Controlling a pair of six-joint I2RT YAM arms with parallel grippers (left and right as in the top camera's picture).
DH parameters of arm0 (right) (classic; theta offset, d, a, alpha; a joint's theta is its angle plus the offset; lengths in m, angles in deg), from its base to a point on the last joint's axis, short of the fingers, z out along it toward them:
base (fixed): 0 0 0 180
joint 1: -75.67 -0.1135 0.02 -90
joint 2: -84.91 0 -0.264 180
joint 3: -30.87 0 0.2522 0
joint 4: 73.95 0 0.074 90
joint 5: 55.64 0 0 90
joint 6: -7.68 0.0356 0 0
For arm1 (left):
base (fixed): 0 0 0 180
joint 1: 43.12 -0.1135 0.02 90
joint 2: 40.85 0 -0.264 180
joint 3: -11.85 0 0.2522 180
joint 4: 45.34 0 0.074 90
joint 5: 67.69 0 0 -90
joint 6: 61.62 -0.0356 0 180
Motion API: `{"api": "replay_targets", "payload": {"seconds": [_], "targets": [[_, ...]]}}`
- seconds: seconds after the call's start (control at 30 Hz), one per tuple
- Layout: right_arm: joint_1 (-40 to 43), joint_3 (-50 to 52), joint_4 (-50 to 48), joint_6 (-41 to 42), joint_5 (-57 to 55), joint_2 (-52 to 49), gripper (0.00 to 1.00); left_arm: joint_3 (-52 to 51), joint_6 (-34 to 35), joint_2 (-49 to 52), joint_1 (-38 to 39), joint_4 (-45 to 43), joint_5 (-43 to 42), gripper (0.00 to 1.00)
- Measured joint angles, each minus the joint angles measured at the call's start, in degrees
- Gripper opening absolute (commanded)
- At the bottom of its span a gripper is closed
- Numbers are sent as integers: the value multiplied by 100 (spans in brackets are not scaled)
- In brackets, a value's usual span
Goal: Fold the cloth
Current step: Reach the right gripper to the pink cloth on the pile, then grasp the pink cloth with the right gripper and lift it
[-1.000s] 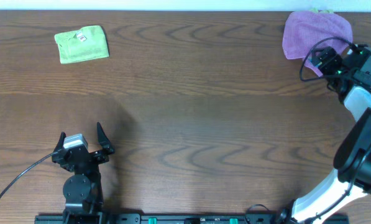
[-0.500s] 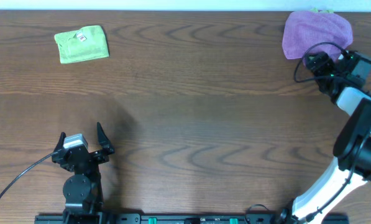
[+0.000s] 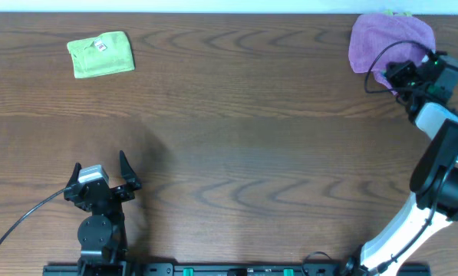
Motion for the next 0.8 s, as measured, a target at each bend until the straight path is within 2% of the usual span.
{"api": "replay_targets", "payload": {"seconds": [0.1,0.17,0.23,0.4,0.53,0.7,0.8], "targets": [[0,-190,166,22,166,0,36,0,0,0,0,0,0,95],[0,-297,527,-42,186,0,45,0,0,0,0,0,0,96],[0,-306,855,-98,122,0,64,0,0,0,0,0,0,95],[0,-306,1029,-140,15,-2,79,0,0,0,0,0,0,96],[0,-306,1025,-151,-37,-20,78,0,0,0,0,0,0,95],[0,-586,1045,-146,13,-385,67,0,0,0,0,0,0,95],[0,-791,1062,-149,98,-588,65,0,0,0,0,0,0,95]]}}
